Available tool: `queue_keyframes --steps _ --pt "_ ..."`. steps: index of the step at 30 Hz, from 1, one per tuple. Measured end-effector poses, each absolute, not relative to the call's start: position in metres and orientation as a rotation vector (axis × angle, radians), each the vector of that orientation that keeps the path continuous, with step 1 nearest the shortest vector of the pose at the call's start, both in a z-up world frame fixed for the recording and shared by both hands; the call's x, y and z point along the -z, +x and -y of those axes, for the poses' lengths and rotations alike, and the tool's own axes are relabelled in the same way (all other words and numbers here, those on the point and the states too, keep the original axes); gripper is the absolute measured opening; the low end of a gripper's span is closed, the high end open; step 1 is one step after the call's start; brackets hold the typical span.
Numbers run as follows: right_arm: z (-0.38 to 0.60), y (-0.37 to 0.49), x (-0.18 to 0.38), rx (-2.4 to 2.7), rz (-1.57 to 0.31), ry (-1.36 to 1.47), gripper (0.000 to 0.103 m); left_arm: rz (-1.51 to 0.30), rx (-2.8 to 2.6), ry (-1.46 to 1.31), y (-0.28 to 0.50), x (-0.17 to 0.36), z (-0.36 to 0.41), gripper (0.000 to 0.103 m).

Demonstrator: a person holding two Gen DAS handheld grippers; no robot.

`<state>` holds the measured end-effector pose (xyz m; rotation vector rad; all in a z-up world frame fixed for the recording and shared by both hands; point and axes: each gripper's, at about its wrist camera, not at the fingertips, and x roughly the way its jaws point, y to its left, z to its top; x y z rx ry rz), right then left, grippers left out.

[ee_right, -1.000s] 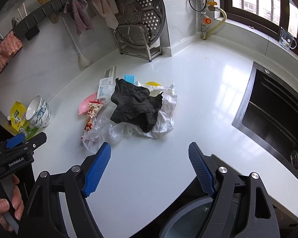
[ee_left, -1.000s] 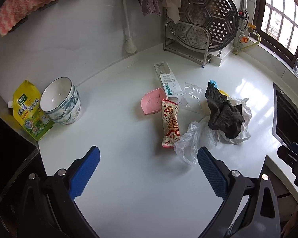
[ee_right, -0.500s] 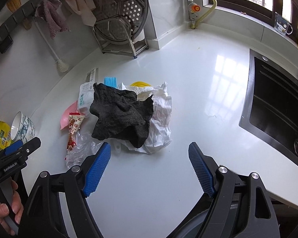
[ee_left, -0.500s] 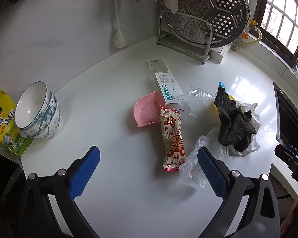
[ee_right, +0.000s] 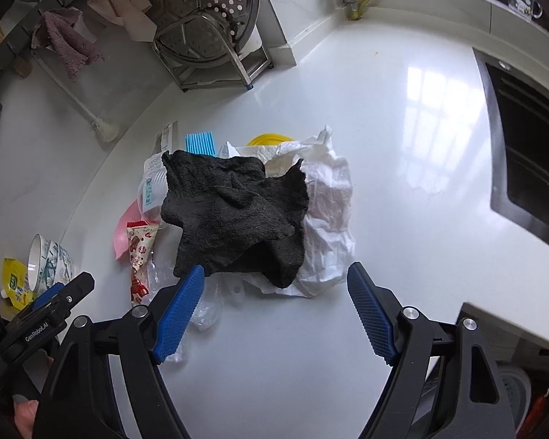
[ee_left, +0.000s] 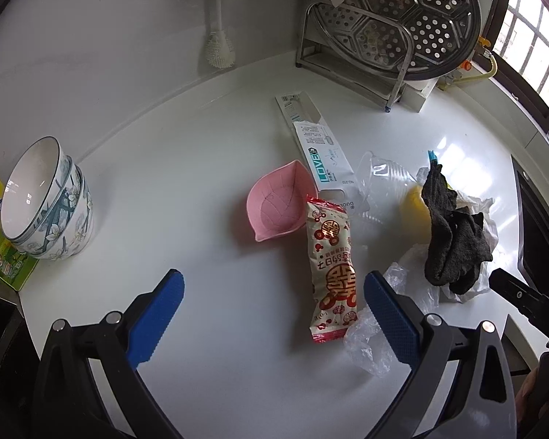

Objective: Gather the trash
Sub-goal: 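Move both tools toward the trash pile on the counter, then grasp the black cloth with the right tool while the left tool grasps the snack wrapper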

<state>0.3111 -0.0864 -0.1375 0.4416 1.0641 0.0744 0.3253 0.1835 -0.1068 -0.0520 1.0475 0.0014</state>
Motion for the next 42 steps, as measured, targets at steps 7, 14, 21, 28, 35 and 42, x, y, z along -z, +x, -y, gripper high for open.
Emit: queue_keyframes --steps 7,14,21,28,35,42 --pt "0.081 0.325 0.147 -0.044 -1.067 0.542 0.077 -1.047 -0.021 -0.040 0.336 0.112 -0.193 0.097" --pt "0.078 0.345 0.152 -0.022 -1.077 0.568 0.077 -1.061 -0.035 -0.073 0.346 0.124 -0.205 0.097" --pt "0.068 0.348 0.147 -0.038 -1.044 0.516 0.053 -1.032 -0.037 -0.074 0.362 0.132 -0.213 0.097" --pt "0.067 0.344 0.133 -0.086 -1.002 0.483 0.011 -1.025 0.070 -0.039 0.382 0.140 -0.206 0.097" --pt "0.076 0.335 0.118 -0.104 -0.949 0.488 0.007 -1.055 0.089 -0.010 0.389 0.152 -0.200 0.097" --pt "0.080 0.329 0.101 -0.121 -0.896 0.475 0.005 -1.055 0.133 -0.051 0.369 0.146 -0.188 0.097"
